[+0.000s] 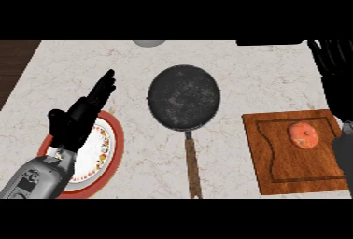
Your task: Pick the squash from the cutting board and place it in the pan
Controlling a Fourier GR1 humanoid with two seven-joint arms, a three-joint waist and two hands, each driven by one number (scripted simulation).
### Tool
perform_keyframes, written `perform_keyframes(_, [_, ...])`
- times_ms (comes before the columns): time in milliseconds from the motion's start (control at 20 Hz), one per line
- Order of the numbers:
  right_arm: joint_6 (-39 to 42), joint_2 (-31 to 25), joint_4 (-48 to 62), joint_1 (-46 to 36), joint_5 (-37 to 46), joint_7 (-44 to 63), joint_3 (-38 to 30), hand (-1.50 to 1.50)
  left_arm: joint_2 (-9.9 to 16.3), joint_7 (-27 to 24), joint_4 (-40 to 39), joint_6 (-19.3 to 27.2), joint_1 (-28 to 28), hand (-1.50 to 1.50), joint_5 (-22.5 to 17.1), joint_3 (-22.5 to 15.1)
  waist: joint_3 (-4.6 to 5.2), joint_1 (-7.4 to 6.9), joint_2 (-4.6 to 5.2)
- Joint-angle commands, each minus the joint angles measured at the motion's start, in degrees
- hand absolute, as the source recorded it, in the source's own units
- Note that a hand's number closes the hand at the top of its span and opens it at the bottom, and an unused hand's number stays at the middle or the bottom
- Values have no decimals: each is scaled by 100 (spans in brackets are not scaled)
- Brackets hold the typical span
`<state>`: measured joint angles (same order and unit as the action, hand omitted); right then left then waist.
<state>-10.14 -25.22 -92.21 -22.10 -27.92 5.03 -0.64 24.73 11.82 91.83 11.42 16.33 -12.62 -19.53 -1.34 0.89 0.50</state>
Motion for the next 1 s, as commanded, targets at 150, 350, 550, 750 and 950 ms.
perform_keyframes(150, [-1283, -218, 925, 556, 502, -269, -1163, -150, 394, -182, -139, 352, -858, 0, 535, 126, 131, -183, -22])
perform_keyframes(350, [-2522, -636, 1958, 1838, 1379, 306, -1491, -150, 450, -51, -342, 568, -1107, 0, 485, 346, 171, 135, 89])
perform_keyframes(550, [-3488, -6, 1465, 2657, 1323, 687, -1650, -150, 509, -293, -329, 583, -1658, 0, 512, 362, 164, 123, -116])
perform_keyframes(750, [-3287, -823, 1045, 3445, 2278, 1777, -617, -150, 403, -433, -278, 617, -1617, 0, 558, 374, 176, 5, -61])
perform_keyframes(950, [-2703, -1761, 267, 3813, 2546, 3036, -286, -150, 390, -484, -124, 613, -1855, 0, 604, 335, 168, -72, -65])
